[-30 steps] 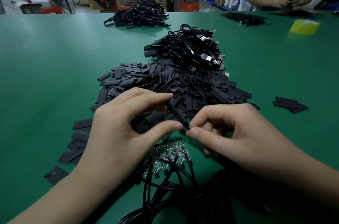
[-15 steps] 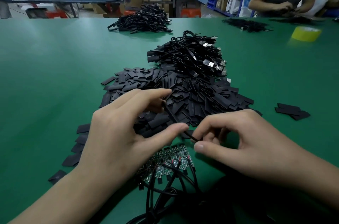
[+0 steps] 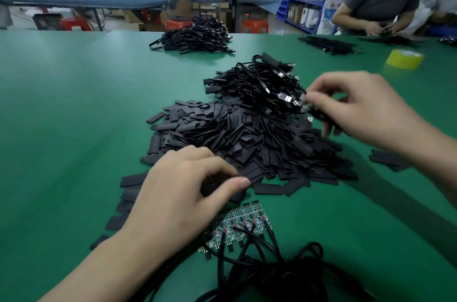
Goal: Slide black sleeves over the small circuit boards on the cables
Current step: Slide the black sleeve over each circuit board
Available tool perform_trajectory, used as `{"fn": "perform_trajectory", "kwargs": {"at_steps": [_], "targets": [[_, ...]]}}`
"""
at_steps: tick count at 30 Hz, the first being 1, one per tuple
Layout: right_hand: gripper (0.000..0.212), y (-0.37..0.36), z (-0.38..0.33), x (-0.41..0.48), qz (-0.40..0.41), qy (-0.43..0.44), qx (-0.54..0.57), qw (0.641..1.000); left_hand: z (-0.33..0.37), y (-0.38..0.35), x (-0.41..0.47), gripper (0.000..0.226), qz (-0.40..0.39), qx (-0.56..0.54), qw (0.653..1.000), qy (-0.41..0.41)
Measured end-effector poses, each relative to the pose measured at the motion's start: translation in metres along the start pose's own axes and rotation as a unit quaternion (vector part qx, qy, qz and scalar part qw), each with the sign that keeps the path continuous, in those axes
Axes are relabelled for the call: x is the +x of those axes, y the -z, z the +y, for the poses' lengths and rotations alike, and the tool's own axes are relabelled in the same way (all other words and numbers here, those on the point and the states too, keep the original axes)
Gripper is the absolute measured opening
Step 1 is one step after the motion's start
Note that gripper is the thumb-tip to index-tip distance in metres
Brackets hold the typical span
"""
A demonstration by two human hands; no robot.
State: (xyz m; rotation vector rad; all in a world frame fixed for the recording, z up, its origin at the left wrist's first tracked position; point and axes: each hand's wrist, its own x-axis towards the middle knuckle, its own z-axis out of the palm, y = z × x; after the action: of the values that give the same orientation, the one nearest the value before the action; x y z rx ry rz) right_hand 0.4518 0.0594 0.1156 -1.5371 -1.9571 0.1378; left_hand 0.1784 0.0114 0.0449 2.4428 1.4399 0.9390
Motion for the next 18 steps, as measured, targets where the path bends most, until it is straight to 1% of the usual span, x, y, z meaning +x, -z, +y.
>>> {"fn": "perform_trajectory", "kwargs": {"at_steps": [3,6,8,11,13,15,16,18], "targets": [[0.016,-0.003,-0.001,0.062,0.034,0.034,-0.113,0.992,0.001,0.003,-0.001,0.049,-0.075,0.012,0.996,-0.036],[0.021,-0.016,0.000,0.129,0.037,0.049,-0.208,0.976,0.002,0.007,-0.002,0.055,-0.115,0.019,0.992,-0.052],[0.024,-0.025,-0.002,0.162,0.023,0.046,-0.245,0.968,0.002,0.007,-0.003,0.061,-0.133,0.026,0.989,-0.053],[0.029,-0.035,-0.007,0.185,0.003,0.033,-0.272,0.962,0.001,0.007,-0.005,0.063,-0.145,0.024,0.988,-0.050],[0.029,-0.042,-0.016,0.179,0.009,0.056,-0.264,0.963,0.000,0.008,-0.005,0.064,-0.149,0.006,0.988,-0.039],[0.023,-0.047,-0.030,0.149,0.019,0.100,-0.206,0.973,0.000,0.008,-0.005,0.060,-0.158,-0.027,0.987,-0.020],[0.020,-0.048,-0.038,0.125,0.009,0.112,-0.163,0.980,0.001,0.008,-0.005,0.055,-0.161,-0.057,0.985,-0.007],[0.019,-0.046,-0.051,0.067,-0.051,0.113,-0.084,0.989,0.003,0.007,-0.005,0.040,-0.160,-0.137,0.977,0.033]]}}
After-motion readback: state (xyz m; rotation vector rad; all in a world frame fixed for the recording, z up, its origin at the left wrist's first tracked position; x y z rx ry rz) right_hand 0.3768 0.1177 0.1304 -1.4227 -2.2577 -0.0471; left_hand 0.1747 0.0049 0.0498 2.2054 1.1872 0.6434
